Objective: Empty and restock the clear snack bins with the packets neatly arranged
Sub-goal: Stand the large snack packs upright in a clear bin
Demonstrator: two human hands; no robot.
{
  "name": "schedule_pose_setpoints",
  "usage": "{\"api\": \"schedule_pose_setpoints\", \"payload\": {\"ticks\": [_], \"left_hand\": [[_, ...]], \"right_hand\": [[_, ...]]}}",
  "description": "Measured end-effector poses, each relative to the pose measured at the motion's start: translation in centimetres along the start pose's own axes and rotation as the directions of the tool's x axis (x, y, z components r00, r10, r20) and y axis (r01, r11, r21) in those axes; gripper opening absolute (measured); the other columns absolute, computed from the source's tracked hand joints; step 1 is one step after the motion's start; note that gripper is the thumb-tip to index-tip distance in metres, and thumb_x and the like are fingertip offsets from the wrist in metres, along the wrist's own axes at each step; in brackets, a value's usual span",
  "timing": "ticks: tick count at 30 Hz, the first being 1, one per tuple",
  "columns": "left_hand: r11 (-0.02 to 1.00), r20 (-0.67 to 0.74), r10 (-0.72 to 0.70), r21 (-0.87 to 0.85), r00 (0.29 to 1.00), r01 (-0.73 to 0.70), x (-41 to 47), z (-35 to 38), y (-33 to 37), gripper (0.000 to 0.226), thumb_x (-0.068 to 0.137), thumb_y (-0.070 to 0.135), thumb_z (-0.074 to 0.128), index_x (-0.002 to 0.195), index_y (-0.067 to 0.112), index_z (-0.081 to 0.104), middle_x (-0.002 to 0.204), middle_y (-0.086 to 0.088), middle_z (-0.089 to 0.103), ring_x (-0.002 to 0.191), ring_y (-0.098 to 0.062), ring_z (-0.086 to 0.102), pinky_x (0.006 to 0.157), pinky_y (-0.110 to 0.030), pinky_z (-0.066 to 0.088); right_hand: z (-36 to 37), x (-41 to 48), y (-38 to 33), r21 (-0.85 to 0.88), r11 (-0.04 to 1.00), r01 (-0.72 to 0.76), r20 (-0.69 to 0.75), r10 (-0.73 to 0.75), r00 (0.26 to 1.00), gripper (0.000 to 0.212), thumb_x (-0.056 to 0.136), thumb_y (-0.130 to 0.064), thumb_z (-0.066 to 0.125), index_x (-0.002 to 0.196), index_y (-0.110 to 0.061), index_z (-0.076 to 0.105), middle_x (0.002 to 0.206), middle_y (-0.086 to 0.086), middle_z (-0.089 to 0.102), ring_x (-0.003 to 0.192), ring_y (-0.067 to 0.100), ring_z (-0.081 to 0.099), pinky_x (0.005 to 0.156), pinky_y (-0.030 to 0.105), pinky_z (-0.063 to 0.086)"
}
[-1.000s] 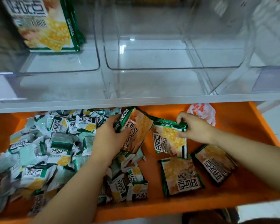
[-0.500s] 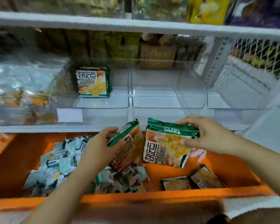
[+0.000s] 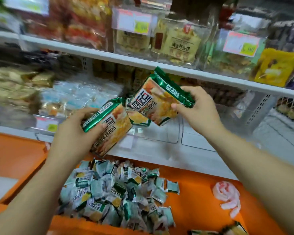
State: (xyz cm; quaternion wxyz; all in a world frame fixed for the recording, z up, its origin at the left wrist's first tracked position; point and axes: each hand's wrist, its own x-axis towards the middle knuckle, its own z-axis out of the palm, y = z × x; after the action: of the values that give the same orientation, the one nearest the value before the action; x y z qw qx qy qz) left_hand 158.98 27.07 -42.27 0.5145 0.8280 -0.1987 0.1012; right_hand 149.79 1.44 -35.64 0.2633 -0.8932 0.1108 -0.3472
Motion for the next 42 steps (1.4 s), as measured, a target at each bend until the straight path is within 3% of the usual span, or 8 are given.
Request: {"api": "schedule_pose_setpoints", "payload": {"ticks": [7, 11, 16, 23, 29, 33, 39, 42], "left_hand": [[0.999, -0.106, -0.026, -0.030, 0.994, 0.022, 2.0, -2.7, -3.3, 0.037, 0.084, 0.029, 0.071, 0.118, 0.033, 0.058, 0.090, 0.025, 0.060, 0.083, 0.004, 0.060, 0.065, -0.022, 0.048], [0.998, -0.113, -0.052, -0.047, 0.992, 0.047, 2.1, -3.2, -4.2, 0.034, 0.083, 0.028, 0.070, 0.110, 0.044, 0.055, 0.083, 0.030, 0.058, 0.076, 0.001, 0.062, 0.066, -0.035, 0.056], [0.998, -0.096, -0.056, -0.015, 0.994, 0.055, 2.0, -3.2, -4.5, 0.037, 0.083, 0.031, 0.069, 0.115, 0.042, 0.056, 0.091, 0.023, 0.063, 0.078, -0.007, 0.065, 0.067, -0.041, 0.058], [0.998, -0.092, -0.062, -0.007, 0.994, 0.061, 1.7, -3.0, -4.0, 0.038, 0.084, 0.033, 0.069, 0.118, 0.043, 0.056, 0.092, 0.024, 0.064, 0.078, -0.005, 0.064, 0.065, -0.038, 0.057], [0.998, -0.066, -0.047, 0.034, 0.997, 0.049, 1.8, -2.4, -3.8, 0.038, 0.085, 0.035, 0.067, 0.121, 0.039, 0.056, 0.098, 0.019, 0.066, 0.079, -0.003, 0.061, 0.061, -0.029, 0.051], [0.999, -0.053, -0.041, 0.032, 0.998, 0.042, 2.0, -2.4, -3.6, 0.038, 0.085, 0.034, 0.067, 0.121, 0.038, 0.055, 0.098, 0.020, 0.065, 0.081, -0.003, 0.061, 0.067, -0.035, 0.055], [0.998, 0.009, 0.010, 0.065, 1.000, -0.011, 1.9, -2.6, -3.2, 0.037, 0.085, 0.034, 0.068, 0.119, 0.040, 0.055, 0.091, 0.028, 0.060, 0.081, -0.001, 0.061, 0.068, -0.037, 0.056], [0.984, 0.092, 0.096, 0.142, 0.991, -0.108, 1.7, -2.3, -2.7, 0.041, 0.084, 0.037, 0.067, 0.123, 0.042, 0.054, 0.097, 0.025, 0.061, 0.085, 0.000, 0.059, 0.072, -0.029, 0.054]], "right_hand": [[12.5, 4.8, 4.1, 0.042, 0.947, -0.320, -0.021, 0.321, 0.947, 0.034, 0.082, -0.013, 0.071, 0.115, -0.006, 0.063, 0.113, 0.017, 0.063, 0.104, 0.032, 0.059, 0.085, 0.038, 0.046], [16.1, 5.1, 7.0, -0.029, 0.852, -0.522, 0.103, 0.522, 0.847, 0.031, 0.083, -0.003, 0.067, 0.113, 0.005, 0.059, 0.101, 0.020, 0.063, 0.088, 0.030, 0.058, 0.067, 0.033, 0.039], [16.6, 5.9, 8.2, -0.378, 0.787, -0.487, 0.061, 0.546, 0.836, 0.039, 0.080, -0.026, 0.072, 0.113, -0.010, 0.059, 0.113, 0.018, 0.064, 0.108, 0.038, 0.055, 0.078, 0.037, 0.045], [17.4, 6.5, 7.4, -0.279, 0.810, -0.517, -0.032, 0.530, 0.847, 0.048, 0.083, -0.018, 0.069, 0.122, -0.003, 0.046, 0.121, 0.020, 0.057, 0.111, 0.038, 0.055, 0.084, 0.042, 0.046], [19.1, 6.8, 7.8, -0.057, 0.703, -0.709, 0.419, 0.661, 0.622, 0.039, 0.092, -0.024, 0.061, 0.119, 0.002, 0.055, 0.099, 0.017, 0.061, 0.087, 0.029, 0.058, 0.087, 0.045, 0.052], [17.6, 7.2, 7.4, -0.052, 0.697, -0.715, 0.494, 0.641, 0.588, 0.035, 0.093, -0.025, 0.059, 0.118, -0.002, 0.052, 0.121, 0.018, 0.057, 0.097, 0.027, 0.056, 0.087, 0.043, 0.052], [13.0, 6.4, 3.2, -0.082, 0.963, -0.256, 0.334, 0.268, 0.904, 0.070, 0.088, -0.025, 0.067, 0.146, -0.011, 0.031, 0.147, 0.008, 0.039, 0.128, 0.023, 0.044, 0.097, 0.029, 0.037], [10.0, 4.6, -1.6, 0.140, 0.987, 0.083, 0.484, -0.141, 0.864, 0.091, 0.072, -0.046, 0.072, 0.147, -0.032, 0.023, 0.147, -0.010, 0.034, 0.129, 0.005, 0.039, 0.099, 0.024, 0.040]]}}
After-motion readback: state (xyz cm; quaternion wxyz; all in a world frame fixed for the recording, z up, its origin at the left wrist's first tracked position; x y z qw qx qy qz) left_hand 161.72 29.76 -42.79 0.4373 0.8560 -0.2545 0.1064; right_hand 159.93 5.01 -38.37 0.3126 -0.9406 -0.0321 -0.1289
